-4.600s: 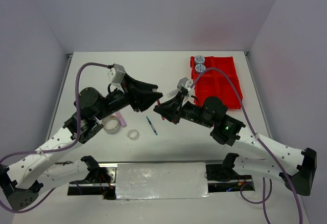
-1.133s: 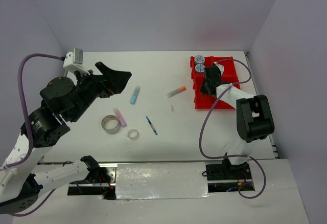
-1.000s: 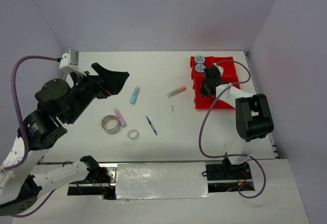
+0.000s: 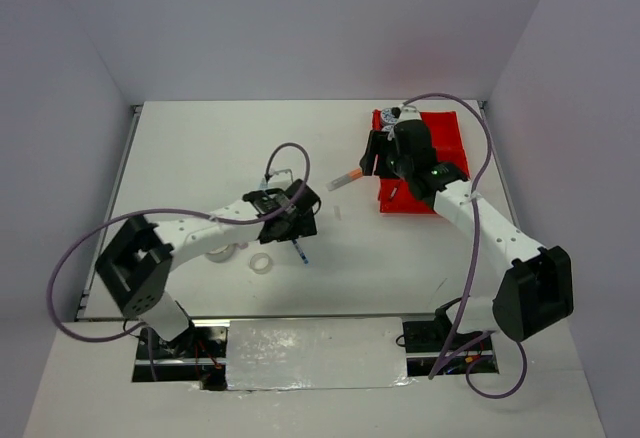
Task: Sort the stationery into containers
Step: Pick up the pen from the center of the board.
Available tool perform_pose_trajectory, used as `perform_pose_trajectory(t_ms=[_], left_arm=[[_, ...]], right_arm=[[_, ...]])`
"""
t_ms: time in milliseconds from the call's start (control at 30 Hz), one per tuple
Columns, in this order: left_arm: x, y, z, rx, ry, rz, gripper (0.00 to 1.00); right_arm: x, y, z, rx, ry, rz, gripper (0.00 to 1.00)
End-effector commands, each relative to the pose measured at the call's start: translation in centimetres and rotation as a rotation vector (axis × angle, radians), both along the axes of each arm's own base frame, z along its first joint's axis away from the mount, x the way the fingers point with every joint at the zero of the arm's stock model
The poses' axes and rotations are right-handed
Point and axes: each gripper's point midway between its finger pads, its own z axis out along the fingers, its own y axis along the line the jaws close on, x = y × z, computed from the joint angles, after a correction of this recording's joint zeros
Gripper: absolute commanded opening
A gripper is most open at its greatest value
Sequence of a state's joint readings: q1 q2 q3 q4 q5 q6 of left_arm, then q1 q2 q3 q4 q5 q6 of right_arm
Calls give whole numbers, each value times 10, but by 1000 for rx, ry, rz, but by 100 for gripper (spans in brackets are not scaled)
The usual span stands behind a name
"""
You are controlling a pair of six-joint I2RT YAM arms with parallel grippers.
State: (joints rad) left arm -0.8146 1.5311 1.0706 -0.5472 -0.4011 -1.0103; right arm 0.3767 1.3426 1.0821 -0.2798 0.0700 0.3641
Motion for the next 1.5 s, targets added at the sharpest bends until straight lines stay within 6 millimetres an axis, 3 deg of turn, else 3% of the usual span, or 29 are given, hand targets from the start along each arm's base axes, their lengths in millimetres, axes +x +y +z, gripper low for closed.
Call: perform_pose_trajectory(t_ms=[0, 133, 233, 367, 600, 633, 667, 733, 767, 867, 967, 1067, 1133, 1167, 1200, 1267, 1333, 1367, 1467], left_arm=[[2, -15, -14, 21, 35, 104, 98], [2, -30, -33, 36, 90, 170, 95], [-1, -27, -52, 104, 127, 233, 92], [-5, -21, -61, 123, 144, 293, 90], [-14, -15, -77, 147, 190, 328, 77], [-16, -14, -79, 147, 196, 330, 72], [-17, -14, -82, 149, 201, 330, 60], [-21, -15, -89, 126, 215, 315, 50], [-23, -15, -91, 121, 223, 308, 32], [-30, -14, -94, 103, 241, 277, 0], [-25, -17, -71, 78, 182, 225, 0], [-16, -3, -31, 125, 70, 173, 0], [-4, 0, 3, 100, -41, 124, 0], [-1, -1, 26, 110, -103, -8, 0], [1, -3, 37, 104, -137, -72, 0], [-3, -15, 53, 67, -169, -222, 0], [-10, -13, 75, 78, -207, -339, 0], [-13, -7, 81, 107, -218, -377, 0], [-22, 12, 115, 105, -290, -407, 0]], right_arm=[[-25, 11, 0, -30, 24, 106, 69], [-35, 13, -1, -53, 24, 139, 69], [-36, 14, 3, -48, 14, 148, 68], [-39, 24, 4, -22, 16, 202, 68], [-43, 32, 0, 3, 21, 249, 65], [-44, 33, 0, 6, 22, 255, 64], [-43, 33, 1, 8, 15, 255, 64], [-44, 32, -1, 9, 16, 256, 63], [-44, 33, 0, 11, 10, 262, 63], [-44, 35, -1, 21, 10, 280, 62], [-43, 35, -3, 53, 15, 290, 61], [-34, 26, -15, 42, 41, 230, 58], [-31, 33, -27, 23, 84, 230, 57], [-29, 34, -31, 2, 92, 220, 57], [-27, 39, -44, -25, 128, 222, 57], [-27, 52, -49, -61, 145, 231, 57], [-24, 58, -67, -92, 191, 212, 57], [-19, 57, -69, -107, 192, 186, 57], [-11, 56, -105, -159, 283, 131, 55]])
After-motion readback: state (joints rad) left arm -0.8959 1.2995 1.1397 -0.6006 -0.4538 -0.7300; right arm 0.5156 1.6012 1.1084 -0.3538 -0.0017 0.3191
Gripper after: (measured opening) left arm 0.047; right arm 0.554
